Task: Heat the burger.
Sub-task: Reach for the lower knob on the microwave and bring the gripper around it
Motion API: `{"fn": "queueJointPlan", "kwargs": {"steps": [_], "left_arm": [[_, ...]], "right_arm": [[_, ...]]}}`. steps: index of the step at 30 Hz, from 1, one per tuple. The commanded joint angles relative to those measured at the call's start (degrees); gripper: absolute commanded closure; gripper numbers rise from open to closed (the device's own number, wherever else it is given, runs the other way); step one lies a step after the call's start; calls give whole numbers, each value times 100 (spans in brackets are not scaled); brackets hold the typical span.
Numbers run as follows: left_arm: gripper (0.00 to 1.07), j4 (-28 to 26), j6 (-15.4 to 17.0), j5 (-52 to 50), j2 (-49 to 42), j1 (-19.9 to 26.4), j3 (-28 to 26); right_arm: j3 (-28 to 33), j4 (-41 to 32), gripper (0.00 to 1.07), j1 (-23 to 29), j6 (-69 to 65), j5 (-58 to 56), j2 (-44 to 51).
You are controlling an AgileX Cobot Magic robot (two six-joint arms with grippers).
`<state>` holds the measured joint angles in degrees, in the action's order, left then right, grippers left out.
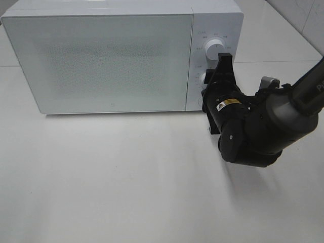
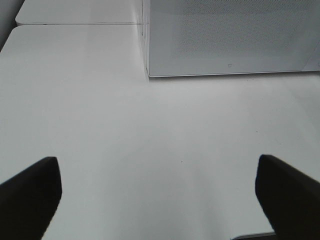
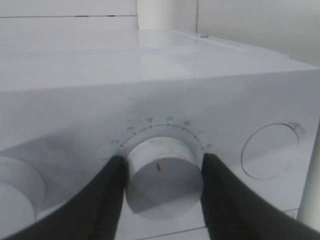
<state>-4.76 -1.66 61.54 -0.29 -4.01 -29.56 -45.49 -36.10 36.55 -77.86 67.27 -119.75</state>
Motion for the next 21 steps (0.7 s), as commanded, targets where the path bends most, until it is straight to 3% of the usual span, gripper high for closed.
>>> {"fn": "queueJointPlan", "kwargs": {"steps": [1, 14, 21], "left_arm": [[9, -17, -23, -23, -74, 23, 0], [9, -17, -23, -23, -74, 23, 0], [9, -17, -23, -23, -57, 23, 0]], "right_arm": [[-275, 1140, 107, 52, -80, 1157, 86], [-241, 705, 103, 52, 212, 1157, 86], [-183, 447, 87, 52, 390, 1163, 86]]}}
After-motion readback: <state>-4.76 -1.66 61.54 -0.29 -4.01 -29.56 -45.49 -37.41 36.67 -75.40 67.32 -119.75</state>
